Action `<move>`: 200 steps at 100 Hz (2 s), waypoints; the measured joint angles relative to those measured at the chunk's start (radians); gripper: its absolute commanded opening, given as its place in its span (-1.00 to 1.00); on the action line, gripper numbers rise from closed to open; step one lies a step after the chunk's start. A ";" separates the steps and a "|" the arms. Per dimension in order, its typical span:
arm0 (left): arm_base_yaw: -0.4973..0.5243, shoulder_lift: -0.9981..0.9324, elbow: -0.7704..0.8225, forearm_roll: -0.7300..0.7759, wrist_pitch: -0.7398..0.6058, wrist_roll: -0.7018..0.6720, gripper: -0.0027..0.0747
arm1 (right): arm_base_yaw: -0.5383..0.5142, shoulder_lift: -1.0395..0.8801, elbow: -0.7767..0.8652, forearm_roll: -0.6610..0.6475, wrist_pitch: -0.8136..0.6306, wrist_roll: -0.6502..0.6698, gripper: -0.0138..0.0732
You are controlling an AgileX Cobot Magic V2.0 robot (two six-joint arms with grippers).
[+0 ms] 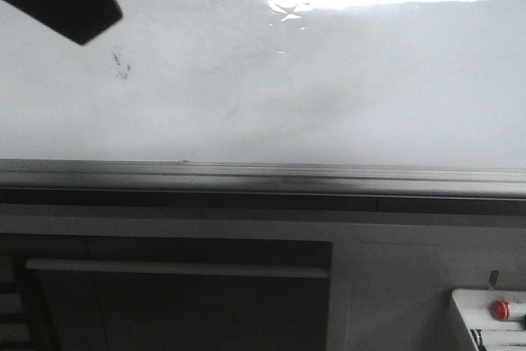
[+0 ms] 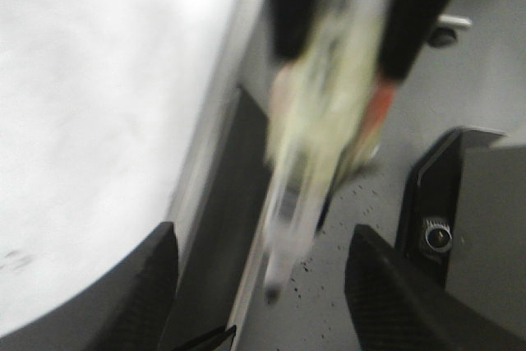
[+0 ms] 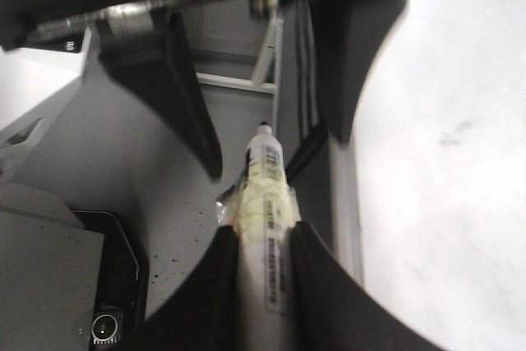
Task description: Write number 2 on whiteboard
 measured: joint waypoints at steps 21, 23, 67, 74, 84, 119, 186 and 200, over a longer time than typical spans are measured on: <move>0.110 -0.141 0.029 0.004 -0.003 -0.049 0.18 | -0.002 -0.098 0.002 -0.224 -0.002 0.336 -0.62; 0.121 -0.153 0.035 0.004 -0.003 -0.054 0.18 | -0.005 -0.108 0.004 -0.245 -0.002 0.377 -0.62; 0.400 -0.468 0.265 0.004 -0.003 -0.267 0.18 | -0.364 -0.280 0.246 -0.286 0.023 0.800 -0.62; 0.431 -0.489 0.295 0.004 -0.001 -0.277 0.18 | -0.379 -0.293 0.290 -0.274 0.009 0.804 -0.62; 0.453 -0.497 0.315 0.004 -0.001 -0.281 0.18 | -0.384 -0.298 0.324 -0.238 -0.004 0.807 -0.62; 0.457 -0.497 0.318 0.004 -0.007 -0.283 0.18 | -0.384 -0.157 0.136 -0.140 0.071 0.762 -0.62; 0.457 -0.497 0.318 0.004 -0.013 -0.287 0.18 | -0.397 0.277 -0.312 0.052 0.295 0.594 -0.62; 0.457 -0.497 0.318 0.004 -0.021 -0.288 0.18 | -0.397 0.292 -0.312 0.052 0.258 0.583 -0.62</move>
